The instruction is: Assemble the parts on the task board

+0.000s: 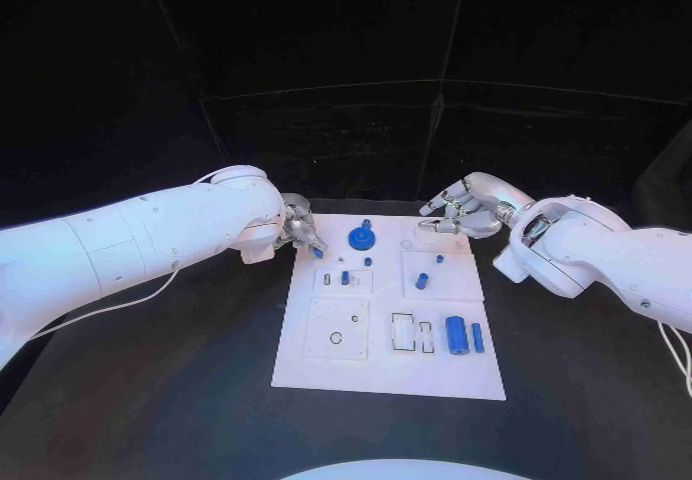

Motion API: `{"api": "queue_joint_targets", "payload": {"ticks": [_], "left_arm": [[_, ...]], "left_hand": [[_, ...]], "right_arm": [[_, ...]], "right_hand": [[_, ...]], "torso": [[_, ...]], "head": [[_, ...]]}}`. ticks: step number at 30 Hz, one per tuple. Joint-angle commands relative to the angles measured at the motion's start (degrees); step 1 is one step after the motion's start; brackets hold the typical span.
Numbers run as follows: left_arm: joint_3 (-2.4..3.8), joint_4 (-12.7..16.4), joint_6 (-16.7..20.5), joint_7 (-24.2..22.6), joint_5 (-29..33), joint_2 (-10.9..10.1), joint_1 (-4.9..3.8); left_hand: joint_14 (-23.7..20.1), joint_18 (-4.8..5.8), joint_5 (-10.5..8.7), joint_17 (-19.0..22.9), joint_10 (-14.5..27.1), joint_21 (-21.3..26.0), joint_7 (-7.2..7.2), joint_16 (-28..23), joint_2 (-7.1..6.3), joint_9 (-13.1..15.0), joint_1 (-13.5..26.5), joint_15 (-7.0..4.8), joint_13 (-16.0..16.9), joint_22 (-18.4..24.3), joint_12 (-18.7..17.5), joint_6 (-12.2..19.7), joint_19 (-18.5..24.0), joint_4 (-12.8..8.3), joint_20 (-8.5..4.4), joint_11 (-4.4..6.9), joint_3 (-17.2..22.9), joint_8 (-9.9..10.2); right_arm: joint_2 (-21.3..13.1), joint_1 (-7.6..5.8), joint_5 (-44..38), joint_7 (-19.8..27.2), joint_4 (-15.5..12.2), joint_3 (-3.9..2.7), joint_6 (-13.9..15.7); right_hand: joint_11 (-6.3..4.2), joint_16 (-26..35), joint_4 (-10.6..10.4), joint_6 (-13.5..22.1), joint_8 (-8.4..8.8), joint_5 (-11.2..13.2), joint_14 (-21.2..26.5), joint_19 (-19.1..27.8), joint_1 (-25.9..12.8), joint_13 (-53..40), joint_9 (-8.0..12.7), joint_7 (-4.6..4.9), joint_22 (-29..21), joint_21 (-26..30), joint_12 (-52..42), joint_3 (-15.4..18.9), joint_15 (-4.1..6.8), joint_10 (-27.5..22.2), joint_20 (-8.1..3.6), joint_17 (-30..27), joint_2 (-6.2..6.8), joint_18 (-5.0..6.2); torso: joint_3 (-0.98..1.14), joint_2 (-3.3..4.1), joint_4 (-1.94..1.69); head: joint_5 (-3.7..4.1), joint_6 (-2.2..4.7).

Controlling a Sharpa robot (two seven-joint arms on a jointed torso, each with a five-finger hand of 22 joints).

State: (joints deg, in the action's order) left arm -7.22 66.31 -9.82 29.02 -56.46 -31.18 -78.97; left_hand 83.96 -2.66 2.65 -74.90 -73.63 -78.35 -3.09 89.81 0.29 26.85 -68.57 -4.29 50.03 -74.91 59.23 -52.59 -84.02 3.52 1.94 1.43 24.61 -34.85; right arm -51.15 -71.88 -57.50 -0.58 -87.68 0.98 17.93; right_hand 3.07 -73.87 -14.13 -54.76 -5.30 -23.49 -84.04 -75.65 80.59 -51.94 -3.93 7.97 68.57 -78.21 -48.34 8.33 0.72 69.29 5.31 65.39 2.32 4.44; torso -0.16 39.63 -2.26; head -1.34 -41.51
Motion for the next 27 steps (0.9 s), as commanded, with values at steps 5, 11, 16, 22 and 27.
{"api": "queue_joint_targets", "payload": {"ticks": [5, 11, 16, 22, 27], "left_arm": [[-0.13, 6.3, 10.4, -0.9, 1.0, -3.9, 0.63], [-1.42, 10.6, 14.2, -1.9, 0.1, -6.3, 1.61], [-1.75, 12.4, 15.5, -2.2, -2.0, -7.0, 2.45], [-1.87, 13.5, 16.7, -2.4, -4.6, -6.9, 3.56], [-1.89, 14.2, 16.7, -2.0, -5.5, -6.7, 4.02]], "left_hand": [[6.0, -0.69, 0.3, -15.1, -0.1, 0.2, 0.36, 0.2, -0.12, 0.8, 1.4, -0.53, -0.9, -1.1, -0.8, 0.0, -0.8, -5.7, -0.53, 0.05, 7.1, -0.5], [6.0, -0.67, 0.29, -15.1, -0.2, 0.1, 0.44, 0.2, -0.38, 0.9, 1.7, -0.58, -1.0, -1.2, -0.8, 0.0, -0.9, -5.7, -0.57, 0.12, 7.5, -0.8], [6.0, -0.67, 0.29, -15.1, -0.2, 0.1, 0.49, 0.2, -0.63, 1.0, 1.9, -0.62, -1.1, -1.2, -0.9, 0.0, -0.9, -5.8, -0.61, 0.16, 7.9, -0.9], [6.0, -0.65, 0.28, -15.1, -0.2, 0.1, 0.51, 0.2, -0.75, 1.1, 2.1, -0.65, -1.2, -1.3, -0.9, 0.0, -0.9, -5.7, -0.64, 0.18, 8.0, -1.0], [6.0, -0.65, 0.28, -15.1, -0.3, 0.1, 0.53, 0.2, -0.78, 1.1, 2.2, -0.66, -1.2, -1.3, -0.9, 0.0, -1.0, -5.7, -0.65, 0.2, 8.1, -1.1]], "right_arm": [[0.0, -0.1, 0.2, 0.6, 0.0, -0.03, -0.4], [0.1, -0.09, 0.2, 0.9, 0.2, -0.02, -0.4], [0.3, -0.09, 0.3, 0.9, 0.3, -0.02, -0.5], [0.3, -0.09, 0.3, 0.9, 0.3, -0.01, -0.6], [0.3, -0.09, 0.3, 0.9, 0.4, -0.01, -0.6]], "right_hand": [[-0.04, 0.2, 0.1, -0.1, -0.27, -0.2, -1.1, 0.4, -0.1, 0.1, -0.1, 0.13, -0.1, 0.4, 0.1, 0.2, 0.51, -0.2, -0.13, -0.1, -0.33, 0.45], [-0.04, 0.2, 0.1, -0.1, -0.27, -0.2, -1.1, 0.4, -0.1, 0.1, -0.1, 0.13, -0.1, 0.4, 0.1, 0.2, 0.51, -0.2, -0.13, -0.1, -0.33, 0.45], [-0.04, 0.2, 0.1, -0.1, -0.27, -0.2, -1.1, 0.4, -0.1, 0.1, -0.1, 0.13, -0.1, 0.4, 0.1, 0.2, 0.51, -0.2, -0.13, -0.1, -0.33, 0.45], [-0.04, 0.2, 0.1, -0.1, -0.27, -0.2, -1.1, 0.4, -0.1, 0.1, -0.1, 0.13, -0.1, 0.4, 0.1, 0.2, 0.51, -0.2, -0.13, -0.1, -0.33, 0.45], [-0.04, 0.2, 0.1, -0.1, -0.27, -0.2, -1.1, 0.4, -0.1, 0.1, -0.1, 0.13, -0.1, 0.4, 0.1, 0.2, 0.51, -0.2, -0.13, -0.1, -0.33, 0.45]], "torso": [[-0.02, -0.17, -0.24], [-0.16, -0.08, -0.2], [-0.04, -0.09, -0.03], [-0.08, -0.01, -0.08], [0.0, -0.04, -0.08]], "head": [[-0.11, -0.12], [-0.18, -0.14], [-0.25, -0.15], [-0.08, -0.19], [-0.11, -0.25]]}}
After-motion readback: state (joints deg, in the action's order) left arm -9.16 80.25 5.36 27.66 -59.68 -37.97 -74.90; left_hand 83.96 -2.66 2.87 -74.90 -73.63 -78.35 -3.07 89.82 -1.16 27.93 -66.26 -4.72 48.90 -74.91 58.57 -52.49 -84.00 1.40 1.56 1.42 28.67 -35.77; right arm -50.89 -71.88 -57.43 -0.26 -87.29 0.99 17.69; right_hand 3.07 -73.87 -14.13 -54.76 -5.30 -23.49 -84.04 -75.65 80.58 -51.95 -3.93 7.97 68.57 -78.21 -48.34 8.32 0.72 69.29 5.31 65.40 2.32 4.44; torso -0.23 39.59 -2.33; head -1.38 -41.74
